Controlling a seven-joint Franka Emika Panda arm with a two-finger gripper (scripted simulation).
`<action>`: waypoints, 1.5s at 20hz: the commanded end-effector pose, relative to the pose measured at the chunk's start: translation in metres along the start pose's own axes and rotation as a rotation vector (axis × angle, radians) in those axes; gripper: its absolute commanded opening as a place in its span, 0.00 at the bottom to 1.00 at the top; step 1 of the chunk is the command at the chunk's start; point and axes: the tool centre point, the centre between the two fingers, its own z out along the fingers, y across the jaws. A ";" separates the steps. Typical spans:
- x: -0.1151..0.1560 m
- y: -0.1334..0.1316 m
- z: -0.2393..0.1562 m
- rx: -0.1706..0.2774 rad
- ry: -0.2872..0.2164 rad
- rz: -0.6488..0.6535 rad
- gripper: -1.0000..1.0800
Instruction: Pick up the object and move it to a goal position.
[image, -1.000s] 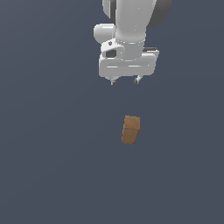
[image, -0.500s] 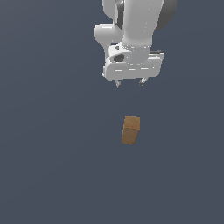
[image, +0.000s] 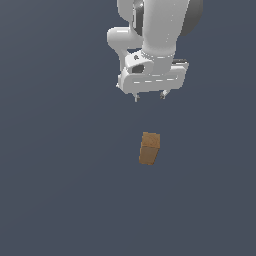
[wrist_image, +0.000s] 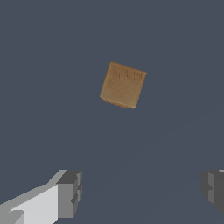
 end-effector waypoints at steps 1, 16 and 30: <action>0.002 0.000 0.002 -0.001 0.000 -0.024 0.96; 0.029 0.001 0.027 -0.010 0.007 -0.340 0.96; 0.058 0.001 0.059 -0.018 0.014 -0.714 0.96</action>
